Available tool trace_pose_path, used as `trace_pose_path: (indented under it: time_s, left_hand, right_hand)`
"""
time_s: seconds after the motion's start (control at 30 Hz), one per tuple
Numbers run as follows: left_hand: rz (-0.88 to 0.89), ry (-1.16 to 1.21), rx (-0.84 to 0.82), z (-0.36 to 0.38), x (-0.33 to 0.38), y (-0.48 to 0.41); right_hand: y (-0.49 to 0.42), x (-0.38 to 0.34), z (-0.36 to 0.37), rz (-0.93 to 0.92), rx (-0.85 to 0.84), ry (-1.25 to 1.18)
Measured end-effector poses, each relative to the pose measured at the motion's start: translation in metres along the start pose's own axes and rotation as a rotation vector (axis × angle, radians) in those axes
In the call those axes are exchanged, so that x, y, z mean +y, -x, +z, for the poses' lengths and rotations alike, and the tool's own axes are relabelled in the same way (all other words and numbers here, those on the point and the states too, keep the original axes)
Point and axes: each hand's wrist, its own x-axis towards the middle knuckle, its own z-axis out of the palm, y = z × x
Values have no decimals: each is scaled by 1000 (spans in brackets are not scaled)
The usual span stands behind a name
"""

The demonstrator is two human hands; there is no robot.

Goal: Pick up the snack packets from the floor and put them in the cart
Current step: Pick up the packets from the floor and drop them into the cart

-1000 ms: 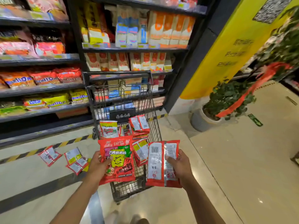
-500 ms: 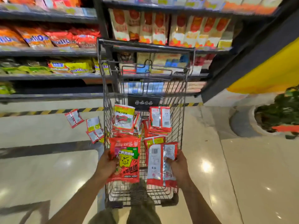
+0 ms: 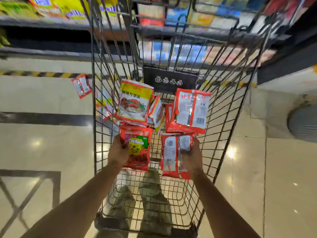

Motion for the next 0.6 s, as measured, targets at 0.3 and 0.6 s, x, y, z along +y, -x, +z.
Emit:
trace_pose_path:
  time_s: [0.3,0.6]
  left_hand:
    - [261,-281,229,25,-7,-1]
    - [611,-806,-15,59,-58,-9]
  right_hand:
    - [-22,11,25,-179,116,376]
    - [-4,29,43,-428,96,758]
